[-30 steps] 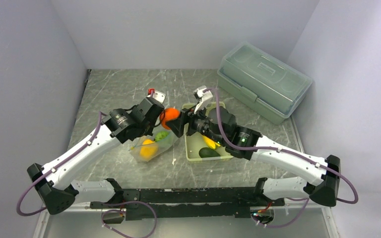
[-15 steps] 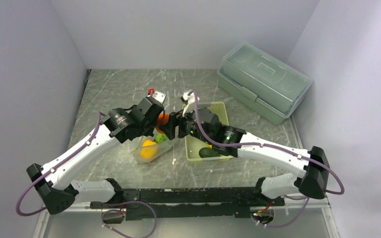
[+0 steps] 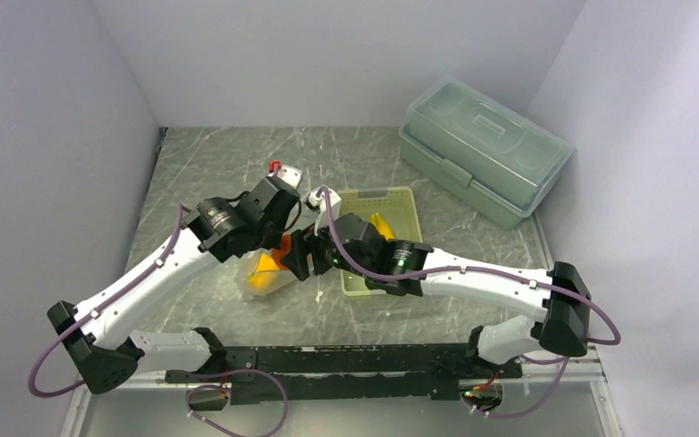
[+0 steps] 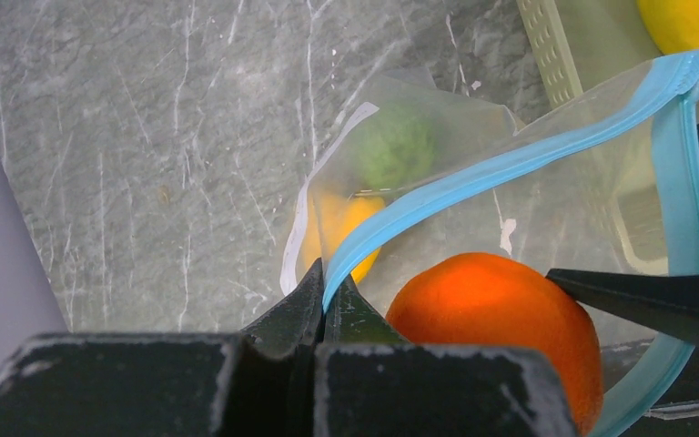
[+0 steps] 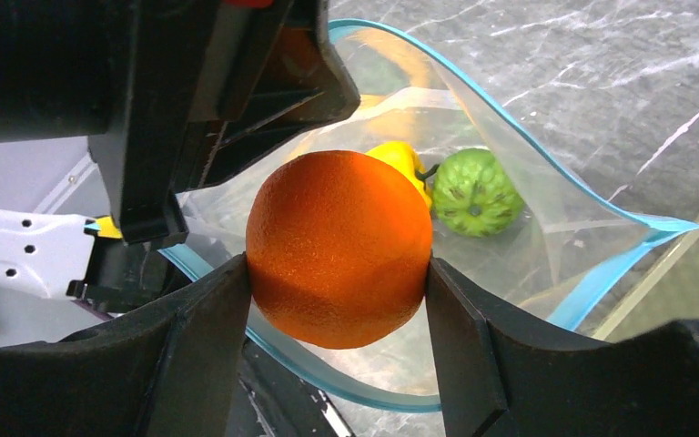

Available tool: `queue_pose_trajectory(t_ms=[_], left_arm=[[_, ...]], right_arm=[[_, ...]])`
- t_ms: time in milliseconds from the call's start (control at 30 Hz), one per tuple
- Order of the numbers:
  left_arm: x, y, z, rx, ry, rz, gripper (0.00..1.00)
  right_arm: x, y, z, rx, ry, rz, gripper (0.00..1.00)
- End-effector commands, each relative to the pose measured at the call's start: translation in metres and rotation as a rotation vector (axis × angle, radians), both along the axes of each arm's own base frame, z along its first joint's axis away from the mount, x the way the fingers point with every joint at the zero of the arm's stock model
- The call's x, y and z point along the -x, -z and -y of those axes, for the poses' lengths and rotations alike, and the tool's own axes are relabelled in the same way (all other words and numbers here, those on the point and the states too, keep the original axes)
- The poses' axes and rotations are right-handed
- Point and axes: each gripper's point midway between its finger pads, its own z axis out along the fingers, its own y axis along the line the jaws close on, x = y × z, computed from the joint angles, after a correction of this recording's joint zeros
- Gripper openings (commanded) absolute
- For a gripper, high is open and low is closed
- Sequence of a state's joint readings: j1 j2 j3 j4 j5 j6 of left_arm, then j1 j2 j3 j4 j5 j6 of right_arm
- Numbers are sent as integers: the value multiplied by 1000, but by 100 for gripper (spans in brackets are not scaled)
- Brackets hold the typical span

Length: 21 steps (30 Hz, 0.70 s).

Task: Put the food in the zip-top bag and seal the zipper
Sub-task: Place the fake fruit in the zipper food storage bag.

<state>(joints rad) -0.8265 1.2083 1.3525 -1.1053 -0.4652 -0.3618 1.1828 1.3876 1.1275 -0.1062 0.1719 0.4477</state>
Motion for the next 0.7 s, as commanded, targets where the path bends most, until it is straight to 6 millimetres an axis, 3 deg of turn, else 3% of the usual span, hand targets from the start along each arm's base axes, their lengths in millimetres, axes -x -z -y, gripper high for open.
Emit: queue_pose_trajectory(t_ms=[0,267,667], left_arm=[[-3,-20,5,68,-18,49,0],[1,-18,8,93,-5,33,0],[4,-18,5,93,-4,33,0]], right_arm=[[6,-17,-11,-64,-24,10,49],[18,-12,-27,-99,-78,-36,58],[29,-1,-32,-85,-135,-65,84]])
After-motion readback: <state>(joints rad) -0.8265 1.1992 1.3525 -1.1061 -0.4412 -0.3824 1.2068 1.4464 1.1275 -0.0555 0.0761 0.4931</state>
